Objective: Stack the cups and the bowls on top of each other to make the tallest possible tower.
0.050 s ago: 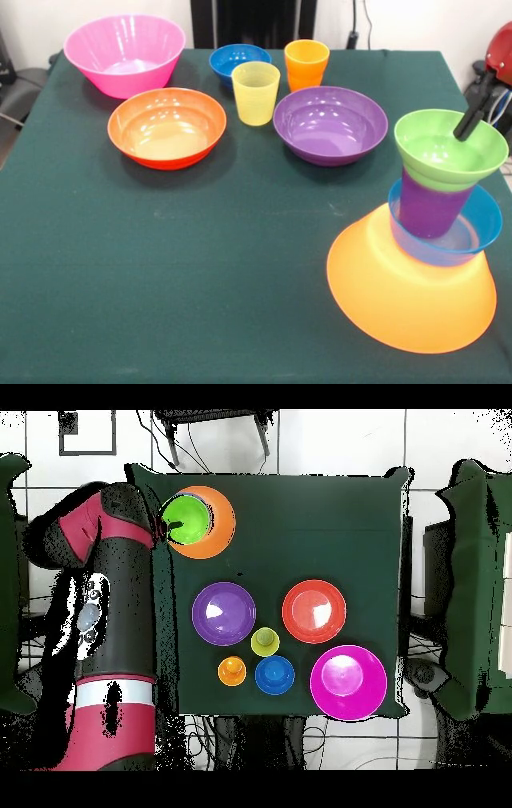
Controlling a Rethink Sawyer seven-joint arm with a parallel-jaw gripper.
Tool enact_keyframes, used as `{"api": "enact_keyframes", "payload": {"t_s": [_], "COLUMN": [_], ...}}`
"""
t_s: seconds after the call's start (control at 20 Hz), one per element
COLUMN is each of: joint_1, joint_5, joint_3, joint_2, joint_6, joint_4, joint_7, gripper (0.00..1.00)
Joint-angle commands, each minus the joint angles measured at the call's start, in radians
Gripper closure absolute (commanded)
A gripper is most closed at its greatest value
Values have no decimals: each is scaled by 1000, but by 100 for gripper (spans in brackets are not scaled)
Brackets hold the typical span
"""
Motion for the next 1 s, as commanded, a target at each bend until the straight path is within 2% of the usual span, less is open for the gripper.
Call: {"api": "enact_keyframes", "payload": {"t_s": [0.05, 0.55, 1.0], "joint_1": [-59, -95, -156], "joint_5": [16, 3, 16], "joint_3": [170, 231, 293], "joint_2": [-51, -77, -179], "joint_6": [39, 46, 67], "joint_4": [145, 170, 275], "joint_7": [-243, -259, -317], "gripper": [0, 0, 0]}}
